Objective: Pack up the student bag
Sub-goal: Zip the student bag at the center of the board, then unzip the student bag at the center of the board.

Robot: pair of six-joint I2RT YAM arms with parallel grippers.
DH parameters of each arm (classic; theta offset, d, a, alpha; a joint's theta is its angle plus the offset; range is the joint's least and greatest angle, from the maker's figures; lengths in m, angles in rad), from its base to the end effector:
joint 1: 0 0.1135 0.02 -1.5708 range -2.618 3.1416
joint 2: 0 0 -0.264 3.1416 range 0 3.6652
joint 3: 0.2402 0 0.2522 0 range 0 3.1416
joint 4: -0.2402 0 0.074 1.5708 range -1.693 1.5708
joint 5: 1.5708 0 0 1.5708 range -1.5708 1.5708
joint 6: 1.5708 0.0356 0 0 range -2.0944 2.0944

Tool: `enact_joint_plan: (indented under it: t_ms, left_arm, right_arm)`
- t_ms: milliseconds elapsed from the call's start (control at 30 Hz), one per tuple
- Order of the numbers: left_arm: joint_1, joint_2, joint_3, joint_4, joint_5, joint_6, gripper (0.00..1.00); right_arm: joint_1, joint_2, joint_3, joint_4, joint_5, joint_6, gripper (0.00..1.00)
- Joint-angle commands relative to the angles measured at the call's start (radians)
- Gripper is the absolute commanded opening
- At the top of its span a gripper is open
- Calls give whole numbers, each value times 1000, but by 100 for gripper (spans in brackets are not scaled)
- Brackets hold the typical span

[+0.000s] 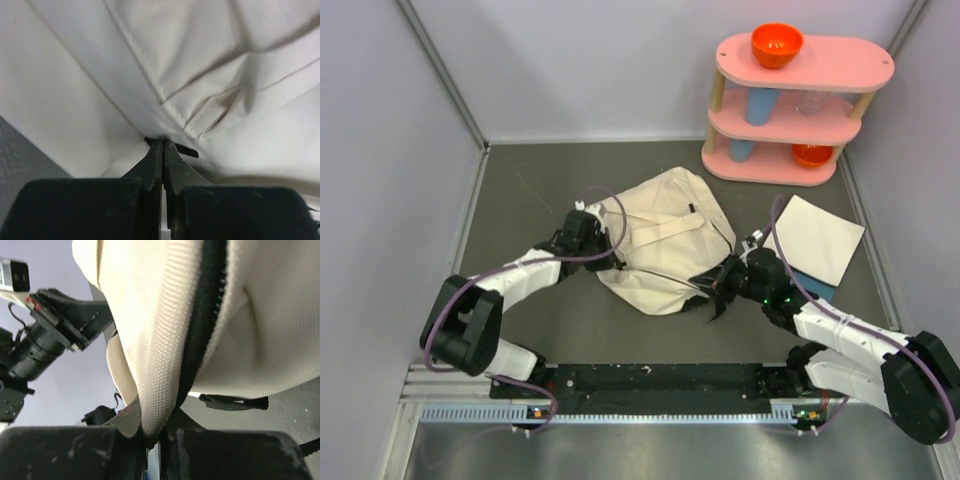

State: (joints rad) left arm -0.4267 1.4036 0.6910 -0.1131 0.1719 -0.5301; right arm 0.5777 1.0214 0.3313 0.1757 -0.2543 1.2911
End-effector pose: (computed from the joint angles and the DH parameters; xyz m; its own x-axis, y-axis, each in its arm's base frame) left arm 0.2475 -0.1192 0.1789 -0.8368 -0.1668 -0.5214 0.1046 0.8862 -0.4513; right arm 0.1657 0.1187 0.1756 -0.7981 0.5902 -0.1214 0.1996 0.4490 0.8709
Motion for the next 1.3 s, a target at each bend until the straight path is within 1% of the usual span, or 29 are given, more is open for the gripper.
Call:
enact_joint_plan:
  t_ms: [0,67,133,167,200,233,267,333,367,400,433,467,500,567,600,633,667,767,800,900,933,967,1000,1067,1100,1133,1200,1233,1267]
  left_arm:
    - [108,109,125,-105,-288,97,0]
    - [126,138,143,-112,-266,102,0]
    - [129,124,140,-111,-177,104,0]
    - [129,83,113,-106,-117,96,0]
    - [128,52,98,-103,-70,88,14]
    - [128,20,79,-112,-65,79,42]
    - [128,-56,50,-126,-71,61,51]
    - [128,-144,30,-167,-110,55,67]
    - [128,-226,30,-209,-135,59,84]
    - [129,-267,31,-230,-202,62,91]
    - [129,-302,47,-249,-228,62,96]
    - [131,-361,54,-279,-251,74,99]
    - [131,-386,62,-286,-268,81,99]
    - [131,-434,90,-310,-304,96,99]
    - [131,-443,99,-316,-305,100,99]
    - [131,-451,120,-321,-287,104,99]
    - [131,-453,130,-323,-273,108,99]
    - [131,-443,151,-315,-212,123,99]
    - [131,-437,154,-306,-198,131,99]
    - [131,-414,166,-289,-132,134,99]
    - [129,-405,177,-275,-114,130,99]
    - [129,-400,183,-267,-97,121,99]
    - [129,-397,188,-261,-71,116,99]
    - [126,-384,206,-234,-46,105,99]
    - [114,-376,212,-226,-34,102,99]
    - [103,-358,234,-218,-32,101,99]
    - [60,-327,264,-212,-28,96,99]
    - [42,-296,293,-214,-31,93,99]
    - [25,-279,306,-211,-37,93,99]
  right_arm:
    - [-26,-67,46,-58,-54,-110,0]
    - [-27,-58,55,-76,-75,-124,0]
    - [2,-53,58,-67,-92,-124,0]
    - [17,-49,63,-73,-92,-128,0]
    - [37,-49,74,-76,-65,-131,0]
    - [97,-35,80,-74,-53,-137,0]
    - [126,-24,98,-70,-40,-148,0]
    - [206,9,123,-84,-17,-153,1]
    - [232,41,139,-84,-11,-154,3]
    - [252,60,146,-73,-5,-157,12]
    - [278,74,150,-64,-7,-167,22]
    - [286,94,166,-56,-16,-177,27]
    - [290,103,178,-51,-25,-191,39]
    - [295,132,240,-61,-75,-266,50]
    - [295,134,271,-99,-66,-295,58]
    - [295,132,299,-201,-53,-361,61]
    - [298,109,340,-235,-21,-398,61]
    - [298,33,376,-318,65,-489,63]
    - [297,-27,386,-350,155,-506,63]
    - [297,-110,397,-387,295,-553,64]
    - [294,-125,399,-389,320,-570,64]
    - [292,-136,399,-396,366,-576,68]
    - [284,-145,399,-409,395,-579,68]
    - [257,-155,394,-464,473,-541,73]
    - [231,-152,391,-472,468,-533,73]
    - [164,-149,388,-472,455,-515,73]
    - [84,-130,370,-457,374,-495,73]
    - [-2,-116,368,-443,334,-498,73]
    - [-30,-77,367,-418,264,-509,70]
